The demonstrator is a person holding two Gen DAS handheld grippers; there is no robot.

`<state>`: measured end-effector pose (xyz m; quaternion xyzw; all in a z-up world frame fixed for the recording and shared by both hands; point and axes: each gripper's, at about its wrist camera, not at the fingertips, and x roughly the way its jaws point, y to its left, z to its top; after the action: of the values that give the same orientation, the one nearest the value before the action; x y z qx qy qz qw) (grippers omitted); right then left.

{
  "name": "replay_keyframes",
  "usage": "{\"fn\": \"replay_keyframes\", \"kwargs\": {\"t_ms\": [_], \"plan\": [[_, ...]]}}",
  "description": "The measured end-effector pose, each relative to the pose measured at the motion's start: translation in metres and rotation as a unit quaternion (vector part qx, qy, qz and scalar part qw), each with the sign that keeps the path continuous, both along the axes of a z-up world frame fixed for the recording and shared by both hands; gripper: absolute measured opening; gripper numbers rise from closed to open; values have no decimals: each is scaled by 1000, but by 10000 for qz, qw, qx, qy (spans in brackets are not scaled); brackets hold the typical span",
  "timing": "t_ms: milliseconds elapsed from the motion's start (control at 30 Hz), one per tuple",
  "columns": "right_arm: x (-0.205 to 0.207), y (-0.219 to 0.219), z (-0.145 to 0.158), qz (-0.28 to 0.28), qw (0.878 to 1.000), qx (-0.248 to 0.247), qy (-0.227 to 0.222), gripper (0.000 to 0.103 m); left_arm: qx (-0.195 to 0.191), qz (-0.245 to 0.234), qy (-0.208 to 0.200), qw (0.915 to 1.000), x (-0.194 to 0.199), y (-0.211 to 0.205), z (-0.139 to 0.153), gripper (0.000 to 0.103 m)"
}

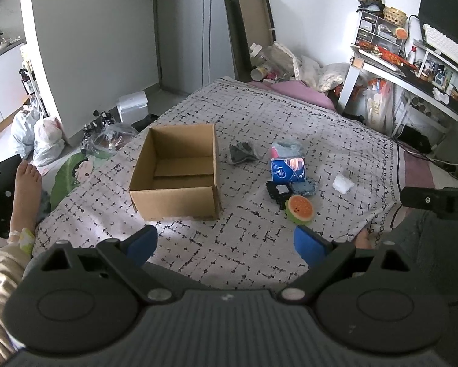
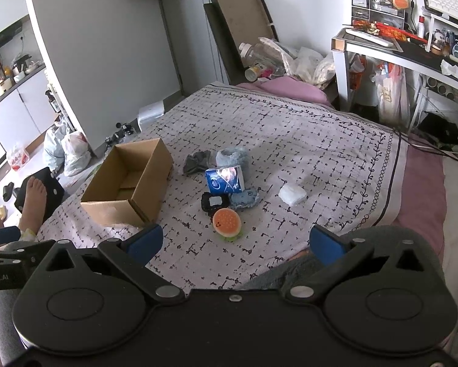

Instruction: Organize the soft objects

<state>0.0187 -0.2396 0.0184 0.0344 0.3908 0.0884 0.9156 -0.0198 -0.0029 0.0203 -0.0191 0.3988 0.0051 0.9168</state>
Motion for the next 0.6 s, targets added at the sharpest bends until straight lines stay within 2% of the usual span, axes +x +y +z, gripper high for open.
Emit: {"fn": "replay_keyframes", "kwargs": {"t_ms": [600], "plan": [[-1,1,0,8,10000,2,-26,103,21,-27,-13,10000,-3,-4,-1,95]]}}
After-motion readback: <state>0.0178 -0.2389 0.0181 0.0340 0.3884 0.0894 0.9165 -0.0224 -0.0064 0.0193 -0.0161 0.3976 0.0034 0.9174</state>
